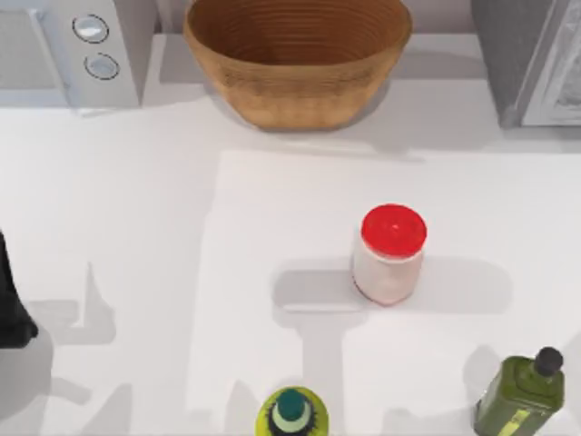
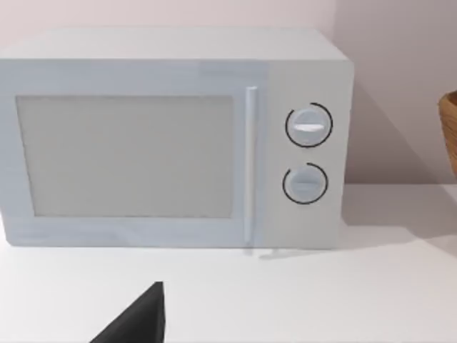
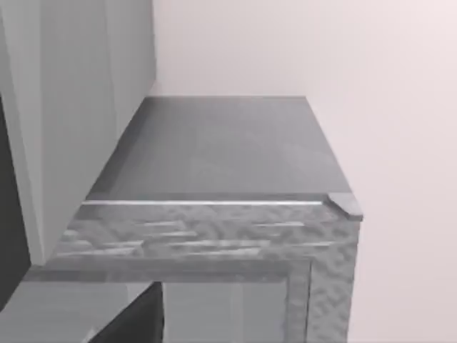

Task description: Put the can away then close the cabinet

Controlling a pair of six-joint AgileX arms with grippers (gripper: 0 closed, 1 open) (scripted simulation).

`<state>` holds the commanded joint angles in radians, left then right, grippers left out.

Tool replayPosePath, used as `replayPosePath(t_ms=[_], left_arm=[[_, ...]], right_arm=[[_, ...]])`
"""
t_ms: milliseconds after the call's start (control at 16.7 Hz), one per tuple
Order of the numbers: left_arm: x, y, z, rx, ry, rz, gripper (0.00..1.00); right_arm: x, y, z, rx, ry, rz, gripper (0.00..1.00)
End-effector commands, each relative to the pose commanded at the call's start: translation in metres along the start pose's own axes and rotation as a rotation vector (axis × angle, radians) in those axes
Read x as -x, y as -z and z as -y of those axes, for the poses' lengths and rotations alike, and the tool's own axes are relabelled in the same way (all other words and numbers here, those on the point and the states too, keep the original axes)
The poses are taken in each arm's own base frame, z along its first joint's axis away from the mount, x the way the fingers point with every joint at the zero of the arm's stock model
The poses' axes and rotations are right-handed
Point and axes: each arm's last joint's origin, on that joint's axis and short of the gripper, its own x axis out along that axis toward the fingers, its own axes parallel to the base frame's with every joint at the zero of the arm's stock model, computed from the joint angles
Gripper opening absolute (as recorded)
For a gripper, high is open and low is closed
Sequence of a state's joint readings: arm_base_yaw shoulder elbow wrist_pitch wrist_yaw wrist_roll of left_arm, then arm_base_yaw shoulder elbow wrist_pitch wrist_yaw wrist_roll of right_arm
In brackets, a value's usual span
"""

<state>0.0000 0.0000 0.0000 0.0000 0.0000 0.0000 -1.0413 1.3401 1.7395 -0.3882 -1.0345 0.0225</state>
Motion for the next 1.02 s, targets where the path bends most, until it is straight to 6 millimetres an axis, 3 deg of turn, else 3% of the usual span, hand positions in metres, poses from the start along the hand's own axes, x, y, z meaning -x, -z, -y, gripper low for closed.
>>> replayPosePath(t_ms=[360, 600, 780, 1020], left_arm=[[0.000, 0.000, 0.000, 0.000, 0.000, 0.000, 1.00], [0.000, 0.000, 0.000, 0.000, 0.000, 0.000, 1.00], [0.000, 0.000, 0.000, 0.000, 0.000, 0.000, 1.00], [0.000, 0.000, 0.000, 0.000, 0.000, 0.000, 1.00]], right_arm=[[0.001, -0.001, 0.000, 0.003, 0.004, 0.002, 1.00], [-0.017, -0.002, -0.009, -0.003, 0.019, 0.002, 1.00], [-0.042, -0.005, -0.030, -0.002, 0.049, 0.007, 1.00], [-0.080, -0.009, -0.083, -0.001, 0.087, 0.020, 1.00]])
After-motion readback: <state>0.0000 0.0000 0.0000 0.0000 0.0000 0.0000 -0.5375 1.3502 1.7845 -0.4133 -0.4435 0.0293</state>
